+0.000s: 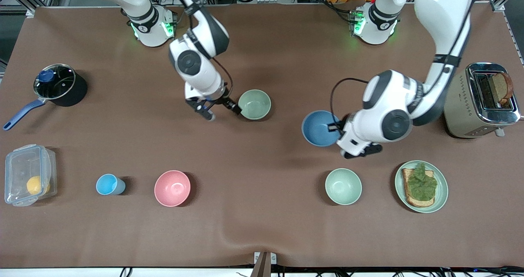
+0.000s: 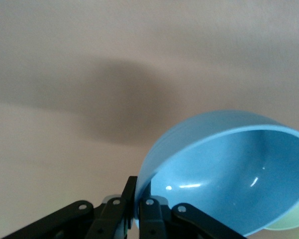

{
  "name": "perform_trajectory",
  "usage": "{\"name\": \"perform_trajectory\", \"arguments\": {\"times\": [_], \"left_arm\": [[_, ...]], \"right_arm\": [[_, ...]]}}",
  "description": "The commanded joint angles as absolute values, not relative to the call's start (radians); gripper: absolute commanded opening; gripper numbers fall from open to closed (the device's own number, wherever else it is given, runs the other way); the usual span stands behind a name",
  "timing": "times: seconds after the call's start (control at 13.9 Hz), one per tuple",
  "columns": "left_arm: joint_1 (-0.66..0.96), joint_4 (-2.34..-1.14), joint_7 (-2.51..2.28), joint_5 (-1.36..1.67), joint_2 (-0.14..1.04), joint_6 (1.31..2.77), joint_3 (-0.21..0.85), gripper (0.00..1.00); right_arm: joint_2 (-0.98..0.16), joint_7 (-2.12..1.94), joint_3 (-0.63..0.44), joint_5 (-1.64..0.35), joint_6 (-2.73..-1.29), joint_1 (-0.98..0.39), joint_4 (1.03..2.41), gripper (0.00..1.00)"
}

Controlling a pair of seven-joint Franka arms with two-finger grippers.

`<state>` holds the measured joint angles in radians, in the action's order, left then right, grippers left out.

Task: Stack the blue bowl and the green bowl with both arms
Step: 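Lower the blue bowl into the green bowl with the left gripper and open it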

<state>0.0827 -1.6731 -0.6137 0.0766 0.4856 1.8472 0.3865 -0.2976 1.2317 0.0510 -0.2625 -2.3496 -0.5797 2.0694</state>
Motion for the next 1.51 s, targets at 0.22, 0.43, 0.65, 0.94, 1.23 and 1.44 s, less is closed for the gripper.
{"name": "perform_trajectory", "arguments": {"times": [0.22, 0.43, 0.65, 0.94, 1.23, 1.44], "left_arm": [[0.178, -1.697, -0.828, 0.1, 0.497, 1.954, 0.414, 0.0], [0.239, -1.694, -0.861, 0.146, 0.506, 1.976, 0.414, 0.0], [0.236, -1.684, -0.862, 0.152, 0.508, 1.985, 0.414, 0.0], [0.282, -1.683, -0.887, 0.153, 0.541, 2.005, 0.417, 0.0], [0.359, -1.681, -0.939, 0.153, 0.586, 2.042, 0.416, 0.0], [0.412, -1.681, -0.963, 0.175, 0.6, 2.089, 0.414, 0.0]], "right_arm": [[-0.417, 1.295, 0.061, -0.589, -2.364, -0.522, 2.045, 1.0], [-0.491, 1.293, 0.064, -0.655, -2.446, -0.537, 2.046, 1.0], [-0.518, 1.289, 0.069, -0.719, -2.496, -0.549, 2.048, 1.0], [-0.52, 1.266, 0.069, -0.828, -2.505, -0.551, 2.048, 1.0], [-0.52, 1.216, 0.069, -0.905, -2.505, -0.541, 2.056, 1.0], [-0.526, 1.215, 0.067, -0.905, -2.505, -0.542, 2.057, 1.0]]}}
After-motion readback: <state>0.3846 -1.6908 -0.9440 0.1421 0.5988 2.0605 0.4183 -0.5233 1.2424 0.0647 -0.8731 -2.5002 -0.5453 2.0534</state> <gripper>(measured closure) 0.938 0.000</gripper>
